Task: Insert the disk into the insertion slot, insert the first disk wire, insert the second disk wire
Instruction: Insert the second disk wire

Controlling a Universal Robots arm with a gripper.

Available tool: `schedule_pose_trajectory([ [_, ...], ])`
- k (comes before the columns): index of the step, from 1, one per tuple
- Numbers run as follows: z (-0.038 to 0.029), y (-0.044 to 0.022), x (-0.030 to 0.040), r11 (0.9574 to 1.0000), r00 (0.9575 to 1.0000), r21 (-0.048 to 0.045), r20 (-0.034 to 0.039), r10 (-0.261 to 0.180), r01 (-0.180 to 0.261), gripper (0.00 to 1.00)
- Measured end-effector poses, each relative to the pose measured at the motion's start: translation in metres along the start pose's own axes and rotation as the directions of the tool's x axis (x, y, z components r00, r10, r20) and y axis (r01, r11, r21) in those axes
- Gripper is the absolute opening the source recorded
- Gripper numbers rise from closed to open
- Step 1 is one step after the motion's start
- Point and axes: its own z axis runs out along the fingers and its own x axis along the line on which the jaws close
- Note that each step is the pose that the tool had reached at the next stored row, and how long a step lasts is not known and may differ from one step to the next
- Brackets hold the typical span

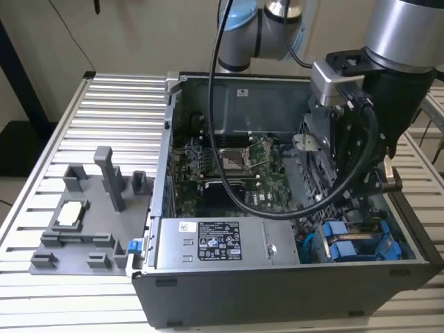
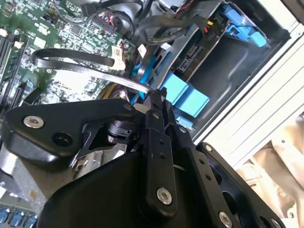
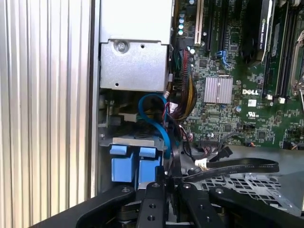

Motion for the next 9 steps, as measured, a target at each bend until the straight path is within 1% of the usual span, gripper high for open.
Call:
schedule_pose_trajectory([
  [9,0.0024,-0.0234,0.0120,0.9999,1.0000,-0.0169,0.0009,-0.001,0.001,0.16],
])
